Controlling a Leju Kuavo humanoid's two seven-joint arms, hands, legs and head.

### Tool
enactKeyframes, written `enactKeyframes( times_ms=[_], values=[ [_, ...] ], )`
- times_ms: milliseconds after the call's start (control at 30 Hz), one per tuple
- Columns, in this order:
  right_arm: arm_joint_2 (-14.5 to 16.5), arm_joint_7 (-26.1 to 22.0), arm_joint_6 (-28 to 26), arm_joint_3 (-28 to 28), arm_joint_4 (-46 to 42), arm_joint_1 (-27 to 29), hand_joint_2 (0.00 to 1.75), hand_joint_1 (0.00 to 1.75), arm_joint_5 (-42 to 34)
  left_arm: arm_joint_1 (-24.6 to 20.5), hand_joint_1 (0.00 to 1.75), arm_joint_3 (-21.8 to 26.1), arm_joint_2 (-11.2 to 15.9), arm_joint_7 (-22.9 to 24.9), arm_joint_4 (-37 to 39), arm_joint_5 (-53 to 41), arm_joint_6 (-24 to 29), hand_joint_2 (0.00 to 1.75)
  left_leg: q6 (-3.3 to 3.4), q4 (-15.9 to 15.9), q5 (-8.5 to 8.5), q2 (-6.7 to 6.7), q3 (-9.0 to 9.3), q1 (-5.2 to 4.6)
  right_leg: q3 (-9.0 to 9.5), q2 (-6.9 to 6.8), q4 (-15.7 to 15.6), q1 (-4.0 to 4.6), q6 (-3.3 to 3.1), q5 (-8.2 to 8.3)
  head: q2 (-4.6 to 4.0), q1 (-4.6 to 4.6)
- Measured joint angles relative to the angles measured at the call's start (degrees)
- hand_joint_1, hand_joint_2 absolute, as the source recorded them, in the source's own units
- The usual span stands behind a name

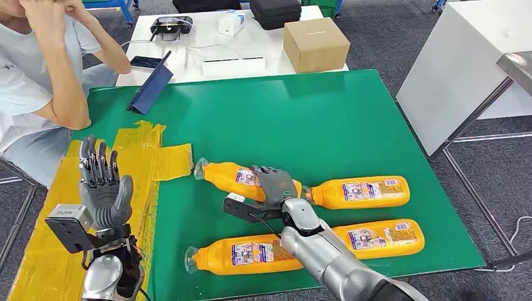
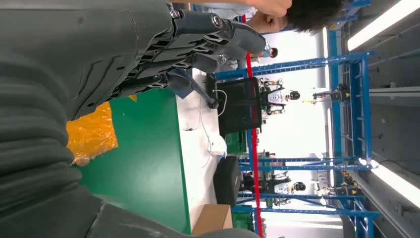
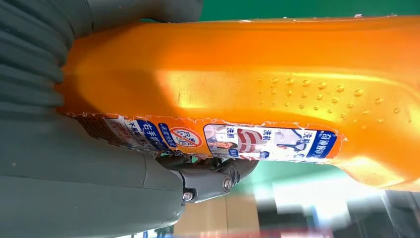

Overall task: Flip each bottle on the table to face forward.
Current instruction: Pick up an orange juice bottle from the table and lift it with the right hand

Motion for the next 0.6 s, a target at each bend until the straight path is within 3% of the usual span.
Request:
enactKeyframes(
  times_ms=[167, 600],
  values=[
    [0.1, -2.46, -4.35, -3.73, -5.55, 2.35, 1.75, 1.75, -0.79, 0.09, 0.0, -0.07, -0.14, 0.0, -0.33, -0.09, 0.11, 1.75, 0.0, 0.0, 0.0, -0.01, -0.04, 0.01, -0.04, 0.0, 0.0, 0.01, 0.0, 0.0, 0.0, 0.0],
    [0.09, -2.62, -4.42, -6.79, -10.94, 5.08, 1.75, 1.75, -0.67, 0.25, 0.0, -0.29, -0.21, 0.0, -0.73, -0.14, 0.19, 1.75, 0.0, 0.0, 0.0, 0.02, -0.04, 0.01, -0.05, 0.01, 0.0, 0.0, 0.0, 0.0, 0.0, 0.0]
  ],
)
